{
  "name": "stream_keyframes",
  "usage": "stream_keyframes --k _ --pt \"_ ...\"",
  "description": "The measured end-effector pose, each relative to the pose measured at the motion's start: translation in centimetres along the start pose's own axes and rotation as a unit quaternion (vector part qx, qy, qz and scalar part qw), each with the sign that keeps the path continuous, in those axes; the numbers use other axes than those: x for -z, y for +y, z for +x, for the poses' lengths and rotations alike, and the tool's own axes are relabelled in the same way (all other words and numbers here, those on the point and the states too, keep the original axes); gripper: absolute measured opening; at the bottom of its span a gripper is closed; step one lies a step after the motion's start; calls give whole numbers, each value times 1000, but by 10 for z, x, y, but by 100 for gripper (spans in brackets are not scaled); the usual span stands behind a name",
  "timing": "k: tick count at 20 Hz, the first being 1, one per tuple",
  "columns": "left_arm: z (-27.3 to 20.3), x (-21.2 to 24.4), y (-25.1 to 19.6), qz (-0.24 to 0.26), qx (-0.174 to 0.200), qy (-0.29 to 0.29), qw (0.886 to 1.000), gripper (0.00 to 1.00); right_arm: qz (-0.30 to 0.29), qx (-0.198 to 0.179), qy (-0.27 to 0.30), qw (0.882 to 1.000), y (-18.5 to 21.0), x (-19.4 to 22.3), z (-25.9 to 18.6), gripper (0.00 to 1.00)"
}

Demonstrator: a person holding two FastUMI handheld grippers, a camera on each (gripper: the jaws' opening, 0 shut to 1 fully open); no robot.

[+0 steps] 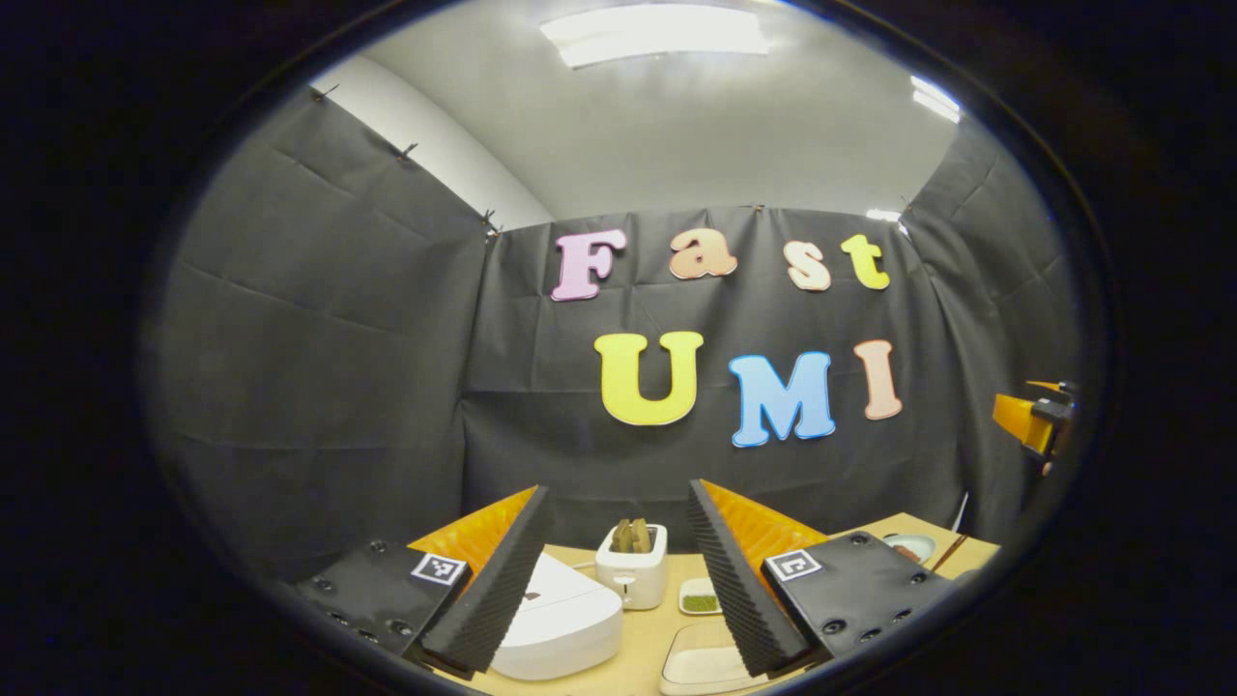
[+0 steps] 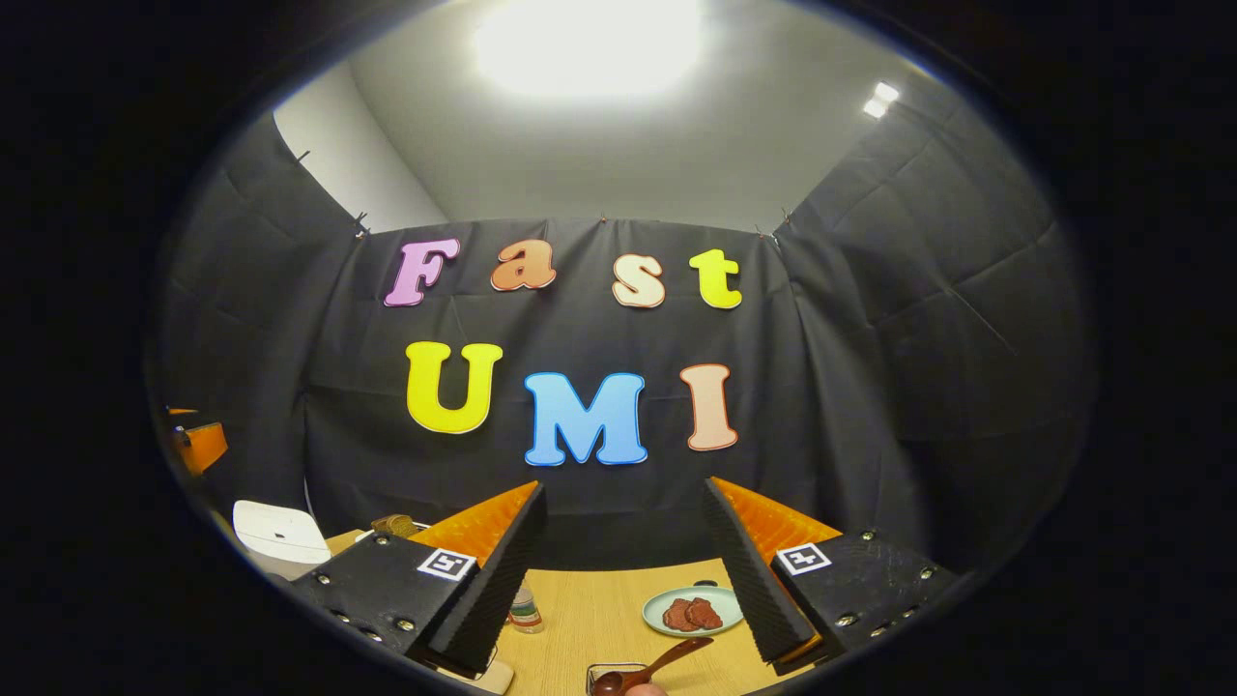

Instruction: Close the left gripper, press the button to open the rice cooker; take a wooden spoon from the chopstick holder with the right hand, scoop a spoonful of rice and pour it into the rice cooker, then put the wooden spoon back into the chopstick holder.

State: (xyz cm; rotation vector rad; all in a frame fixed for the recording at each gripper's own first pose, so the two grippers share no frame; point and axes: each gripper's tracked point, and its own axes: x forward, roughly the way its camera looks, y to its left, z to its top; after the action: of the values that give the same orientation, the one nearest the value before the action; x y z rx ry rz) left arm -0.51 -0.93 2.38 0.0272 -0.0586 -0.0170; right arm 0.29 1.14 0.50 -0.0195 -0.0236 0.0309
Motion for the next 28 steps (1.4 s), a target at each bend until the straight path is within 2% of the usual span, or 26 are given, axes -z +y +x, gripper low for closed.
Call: stream_keyframes --k 10,11,12,13,14,15,16,17,19,22,23,24,25,26,27,28 --pt "5 -2 9 -1 5 -4 1000 97 7 -8 3 1000 13 0 -1 97" --pt "6 -4 10 2 7 -7 1000 99 4 -6 4 1000 13 0 -1 92" --pt "7 -3 10 5 9 -10 1000 96 0 -8 6 1000 16 3 -1 97" --pt "9 -3 12 7 9 -11 1000 99 -3 -6 6 1000 17 3 -1 97" --pt "10 -2 13 7 9 -10 1000 96 -4 -3 5 1000 16 2 -2 97" --pt "11 -1 13 4 9 -11 1000 96 -4 0 3 1000 16 1 -3 92" --pt "13 0 16 1 8 -11 1000 99 -3 3 5 1000 16 3 -3 97" --pt "14 2 18 -3 8 -8 1000 96 -3 5 6 1000 16 5 -5 97" --pt "17 8 25 -7 5 0 1000 87 -3 13 9 1000 13 7 -6 97" --pt "23 16 39 -12 -4 6 1000 49 -4 23 14 1000 12 12 -9 97" --pt "27 21 40 -14 1 16 1000 44 -4 26 14 1000 12 11 -10 97" --pt "31 27 44 -16 3 24 1000 46 -5 28 14 999 12 11 -10 97" --pt "33 31 50 -19 -1 29 999 34 -7 30 14 999 14 11 -10 92" --pt "38 32 60 -22 -10 29 999 21 -9 33 15 999 15 13 -10 97" --pt "41 33 67 -23 -15 31 999 17 -11 34 16 999 16 11 -11 97" --pt "45 36 71 -27 -14 33 999 7 -13 36 12 999 18 8 -11 97"
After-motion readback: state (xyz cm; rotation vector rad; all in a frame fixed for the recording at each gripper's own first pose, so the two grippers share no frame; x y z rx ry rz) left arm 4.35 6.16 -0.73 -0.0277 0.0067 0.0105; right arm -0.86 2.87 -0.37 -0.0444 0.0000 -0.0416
